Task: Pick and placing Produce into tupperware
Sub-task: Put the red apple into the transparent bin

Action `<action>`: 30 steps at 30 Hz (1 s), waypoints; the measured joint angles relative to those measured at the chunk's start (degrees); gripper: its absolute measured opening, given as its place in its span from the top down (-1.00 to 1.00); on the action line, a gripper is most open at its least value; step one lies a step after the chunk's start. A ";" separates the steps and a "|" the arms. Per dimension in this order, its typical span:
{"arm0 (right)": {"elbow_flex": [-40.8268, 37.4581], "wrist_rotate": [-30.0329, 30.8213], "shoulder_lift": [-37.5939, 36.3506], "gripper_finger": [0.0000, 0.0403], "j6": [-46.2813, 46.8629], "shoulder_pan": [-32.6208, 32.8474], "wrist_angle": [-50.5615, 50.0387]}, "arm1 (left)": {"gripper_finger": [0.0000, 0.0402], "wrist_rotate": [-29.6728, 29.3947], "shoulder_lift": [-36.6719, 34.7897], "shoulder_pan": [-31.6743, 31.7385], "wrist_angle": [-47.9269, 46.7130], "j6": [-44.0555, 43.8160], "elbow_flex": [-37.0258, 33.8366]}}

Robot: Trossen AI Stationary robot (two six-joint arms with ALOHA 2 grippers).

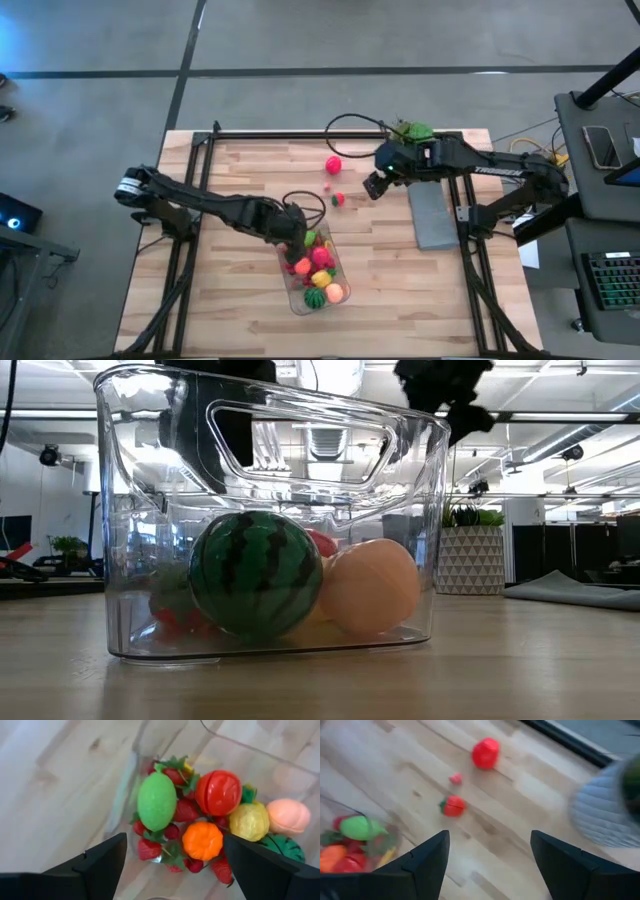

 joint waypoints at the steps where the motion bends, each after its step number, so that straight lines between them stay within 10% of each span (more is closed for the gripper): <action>1: -0.04 -1.24 0.89 -0.34 -0.31 -0.57 1.52 | -0.57 -0.03 -0.56 0.32 -0.41 0.00 0.01; 30: 9.25 -8.18 31.69 -0.36 -3.90 -15.35 25.05 | -0.57 -3.21 -27.31 13.03 -1.83 3.20 -15.59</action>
